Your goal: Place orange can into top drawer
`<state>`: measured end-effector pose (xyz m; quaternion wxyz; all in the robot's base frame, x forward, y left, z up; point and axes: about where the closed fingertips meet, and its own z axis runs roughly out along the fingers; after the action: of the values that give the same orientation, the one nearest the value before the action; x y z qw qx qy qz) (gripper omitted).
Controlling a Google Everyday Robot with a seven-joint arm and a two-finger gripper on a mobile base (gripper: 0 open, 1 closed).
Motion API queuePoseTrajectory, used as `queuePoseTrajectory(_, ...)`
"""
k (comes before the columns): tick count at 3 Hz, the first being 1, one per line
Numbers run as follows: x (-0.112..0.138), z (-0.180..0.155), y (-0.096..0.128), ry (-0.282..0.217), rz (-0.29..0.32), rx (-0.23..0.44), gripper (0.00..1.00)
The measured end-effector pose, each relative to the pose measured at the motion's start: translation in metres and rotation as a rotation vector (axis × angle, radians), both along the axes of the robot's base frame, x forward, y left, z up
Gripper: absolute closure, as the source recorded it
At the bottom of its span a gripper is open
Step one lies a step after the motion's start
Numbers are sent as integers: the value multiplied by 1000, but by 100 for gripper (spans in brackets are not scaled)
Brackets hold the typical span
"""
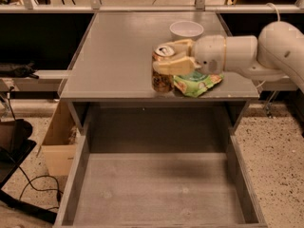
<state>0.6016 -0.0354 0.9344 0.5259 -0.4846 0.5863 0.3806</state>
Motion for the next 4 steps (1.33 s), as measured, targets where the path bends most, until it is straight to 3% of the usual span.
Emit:
queuePoseTrajectory(1,-41,-47,-13,32,42,40,100)
queuePoseTrajectory(2,-41,-47,-12,32,44,40,100)
queuePoseTrajectory(3,-62,-44,-2,21,55,24,100)
queuePoseTrajectory(4,-99,-42,13,2,54,25,100)
